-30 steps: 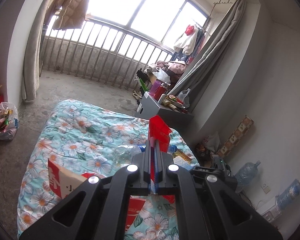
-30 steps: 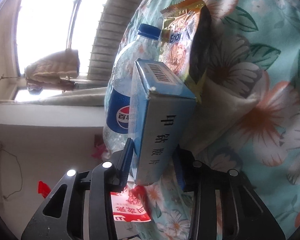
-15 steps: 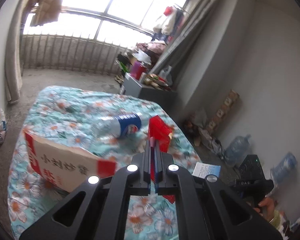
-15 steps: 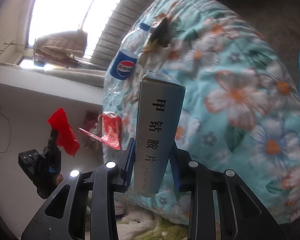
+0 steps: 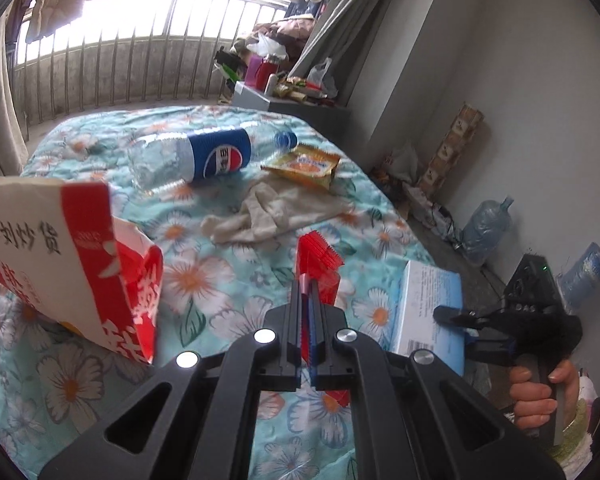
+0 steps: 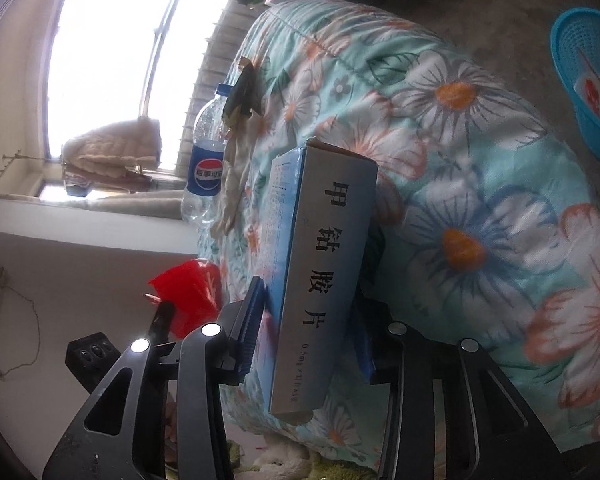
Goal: Collect trash
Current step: 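Carry the red cup and medicine box over the wastebasket and open both tools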
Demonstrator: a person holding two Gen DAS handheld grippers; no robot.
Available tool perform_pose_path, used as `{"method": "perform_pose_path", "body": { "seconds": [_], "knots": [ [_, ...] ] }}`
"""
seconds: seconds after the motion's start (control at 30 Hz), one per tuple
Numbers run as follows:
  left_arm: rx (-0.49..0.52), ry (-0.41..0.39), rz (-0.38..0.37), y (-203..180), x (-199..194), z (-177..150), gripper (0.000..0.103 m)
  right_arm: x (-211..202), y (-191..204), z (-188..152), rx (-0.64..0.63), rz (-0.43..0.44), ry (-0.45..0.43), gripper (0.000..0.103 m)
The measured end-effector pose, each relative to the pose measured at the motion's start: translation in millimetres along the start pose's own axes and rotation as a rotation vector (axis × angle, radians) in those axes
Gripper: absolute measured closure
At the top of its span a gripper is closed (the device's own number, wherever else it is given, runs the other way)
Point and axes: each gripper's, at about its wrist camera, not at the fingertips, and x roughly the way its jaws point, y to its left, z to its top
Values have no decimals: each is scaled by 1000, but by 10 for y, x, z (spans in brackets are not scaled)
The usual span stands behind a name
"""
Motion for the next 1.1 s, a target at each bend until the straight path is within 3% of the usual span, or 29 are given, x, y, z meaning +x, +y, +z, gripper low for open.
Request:
{"method": "perform_pose_path", "body": {
  "seconds": [0.33,0.63,0.73,0.93,1.1],
  "knots": [
    [77,31,14,-201,154,124,101,-304,34,-10,-23,110,-4,73],
    [125,30,-20,-488,283,417,101,-767,3,70,-40,218,-75,73],
    [138,34,-68,-682,377,576,101,-1051,-81,135,-21,282,-145,73],
    [278,53,-178,-1434,770,927,101,-1868,-451,218,40,228,-386,73],
    [405,142,-286,-2249,1406,1076,101,-2466,-1034,237,185,49,-591,73]
  ]
}}
